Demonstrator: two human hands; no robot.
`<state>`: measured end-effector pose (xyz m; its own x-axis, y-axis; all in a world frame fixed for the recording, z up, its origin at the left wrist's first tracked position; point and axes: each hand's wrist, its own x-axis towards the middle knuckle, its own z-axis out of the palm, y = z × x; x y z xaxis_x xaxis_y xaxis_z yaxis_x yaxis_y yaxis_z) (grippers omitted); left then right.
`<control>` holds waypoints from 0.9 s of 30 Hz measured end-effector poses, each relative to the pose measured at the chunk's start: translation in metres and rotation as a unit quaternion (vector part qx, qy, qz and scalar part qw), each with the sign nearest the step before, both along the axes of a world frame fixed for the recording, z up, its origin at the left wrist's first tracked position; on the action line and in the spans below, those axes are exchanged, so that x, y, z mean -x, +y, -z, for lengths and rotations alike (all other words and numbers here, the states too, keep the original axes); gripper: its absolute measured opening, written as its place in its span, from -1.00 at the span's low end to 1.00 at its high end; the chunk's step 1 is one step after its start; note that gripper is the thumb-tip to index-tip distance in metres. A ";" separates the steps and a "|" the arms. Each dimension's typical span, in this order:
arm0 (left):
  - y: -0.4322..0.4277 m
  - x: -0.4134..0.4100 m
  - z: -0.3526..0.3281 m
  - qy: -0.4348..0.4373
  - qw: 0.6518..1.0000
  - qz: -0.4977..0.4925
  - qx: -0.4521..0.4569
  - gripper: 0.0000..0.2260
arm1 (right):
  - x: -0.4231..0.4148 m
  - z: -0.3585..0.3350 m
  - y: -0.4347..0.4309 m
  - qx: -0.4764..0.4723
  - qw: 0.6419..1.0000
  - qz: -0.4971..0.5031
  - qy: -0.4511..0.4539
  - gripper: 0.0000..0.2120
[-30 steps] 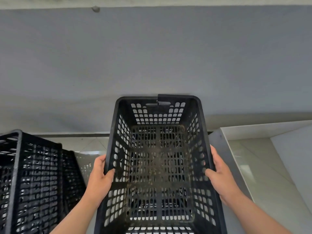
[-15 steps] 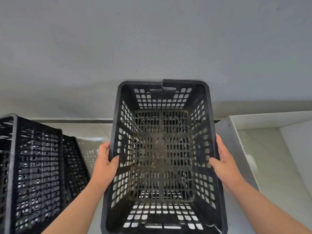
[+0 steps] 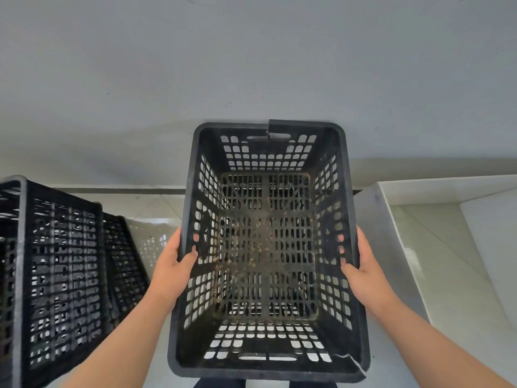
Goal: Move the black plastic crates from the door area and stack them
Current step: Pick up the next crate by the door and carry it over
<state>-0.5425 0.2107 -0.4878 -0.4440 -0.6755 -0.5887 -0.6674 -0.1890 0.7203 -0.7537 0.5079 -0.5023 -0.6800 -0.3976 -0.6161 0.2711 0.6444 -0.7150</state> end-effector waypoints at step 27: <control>0.015 0.001 -0.027 -0.030 1.000 0.001 0.008 -0.36 | -0.005 -0.027 -0.004 -0.011 0.999 0.040 -0.011 -0.19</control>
<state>-0.5435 0.2258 -0.4607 -0.4092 -0.6846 -0.6032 -0.7103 -0.1759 0.6815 -0.7490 0.5042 -0.4749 -0.6949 -0.3294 -0.6392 0.3376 0.6354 -0.6944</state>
